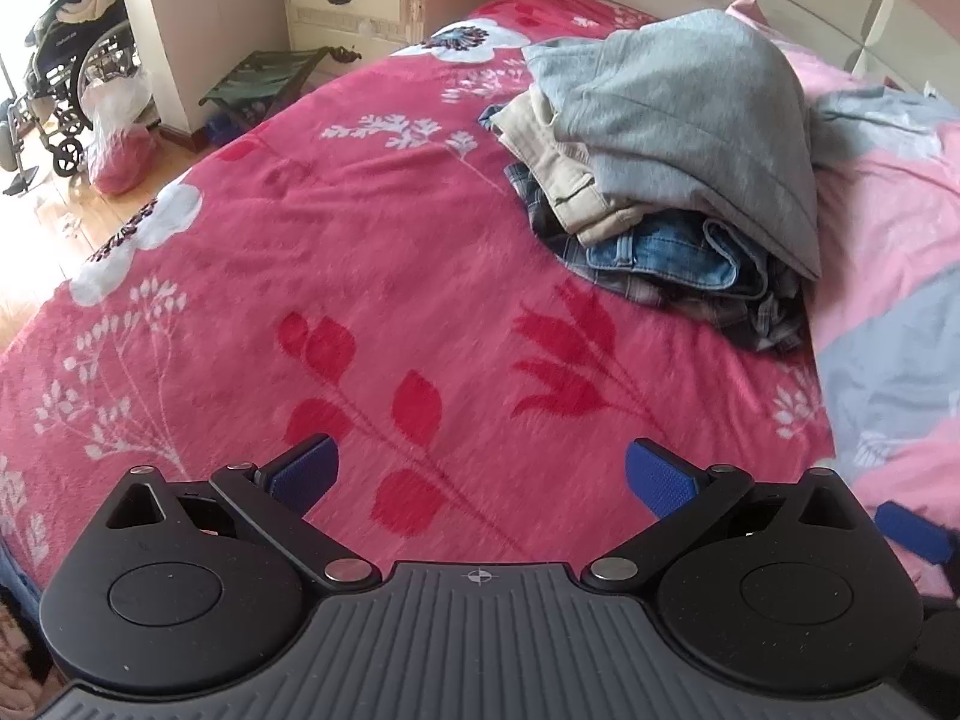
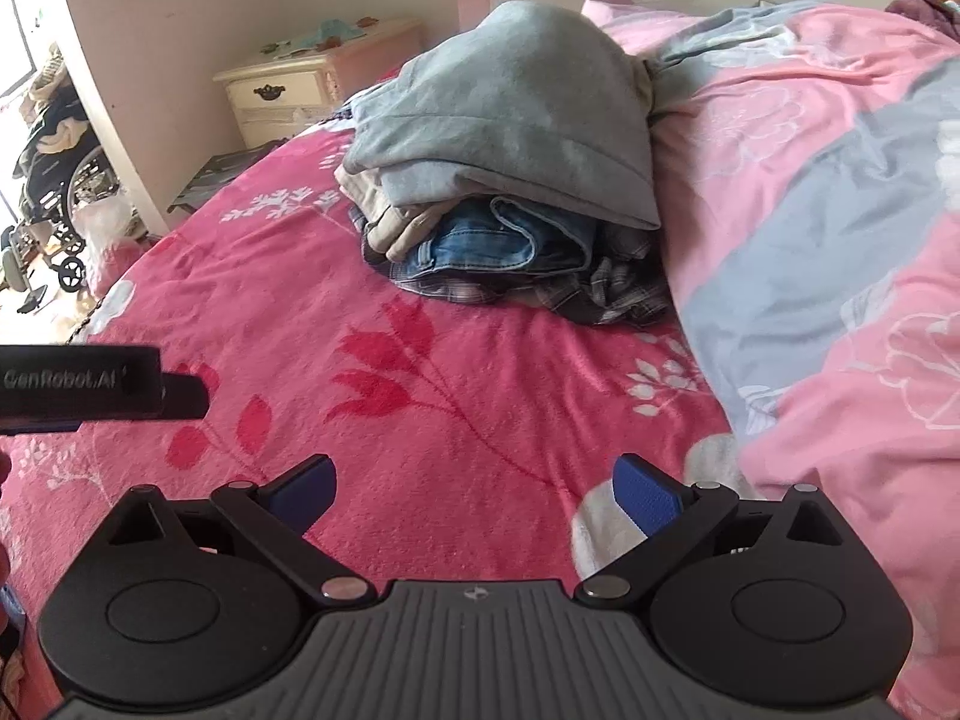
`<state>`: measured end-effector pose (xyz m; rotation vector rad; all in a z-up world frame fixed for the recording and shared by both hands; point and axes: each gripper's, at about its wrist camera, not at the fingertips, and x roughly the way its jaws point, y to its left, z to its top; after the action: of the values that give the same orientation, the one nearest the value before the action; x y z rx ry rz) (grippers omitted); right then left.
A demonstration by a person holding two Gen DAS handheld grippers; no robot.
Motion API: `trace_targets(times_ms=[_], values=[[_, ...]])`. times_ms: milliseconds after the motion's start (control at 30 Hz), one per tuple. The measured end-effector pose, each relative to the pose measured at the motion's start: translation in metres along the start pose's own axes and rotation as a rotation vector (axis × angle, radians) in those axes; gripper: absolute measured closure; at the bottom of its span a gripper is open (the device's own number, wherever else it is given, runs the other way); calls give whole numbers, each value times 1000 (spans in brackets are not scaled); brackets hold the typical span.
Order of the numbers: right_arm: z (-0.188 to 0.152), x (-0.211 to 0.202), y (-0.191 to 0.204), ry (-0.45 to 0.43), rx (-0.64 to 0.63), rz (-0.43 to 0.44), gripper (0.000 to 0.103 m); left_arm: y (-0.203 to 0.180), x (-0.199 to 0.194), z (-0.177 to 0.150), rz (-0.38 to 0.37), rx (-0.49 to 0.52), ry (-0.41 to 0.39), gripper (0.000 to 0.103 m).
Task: Fold clothes
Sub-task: 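Move both grippers toward the clothes pile on the bed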
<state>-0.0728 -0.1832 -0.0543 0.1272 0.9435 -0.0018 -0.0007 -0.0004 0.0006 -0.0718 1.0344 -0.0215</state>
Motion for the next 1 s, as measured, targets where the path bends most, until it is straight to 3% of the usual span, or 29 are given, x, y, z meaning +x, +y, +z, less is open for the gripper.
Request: trace_targets(times_ms=[233, 400, 500, 767, 1000], values=[[10, -6, 4, -13, -9, -32, 2, -8, -14, -5, 8, -17, -44, 0], [2, -29, -1, -73, -2, -46, 2, 3, -28, 5, -34, -81, -68, 0], [2, -37, -4, -89, -5, -60, 2, -1, -35, 9, -30, -80, -111, 0], [5, -48, -18, -113, 31, -90, 2, -14, -44, 16, -91, -68, -116, 0], [7, -49, -20, -118, 42, -96, 2, -20, -39, 12, -8, -31, -105, 0]])
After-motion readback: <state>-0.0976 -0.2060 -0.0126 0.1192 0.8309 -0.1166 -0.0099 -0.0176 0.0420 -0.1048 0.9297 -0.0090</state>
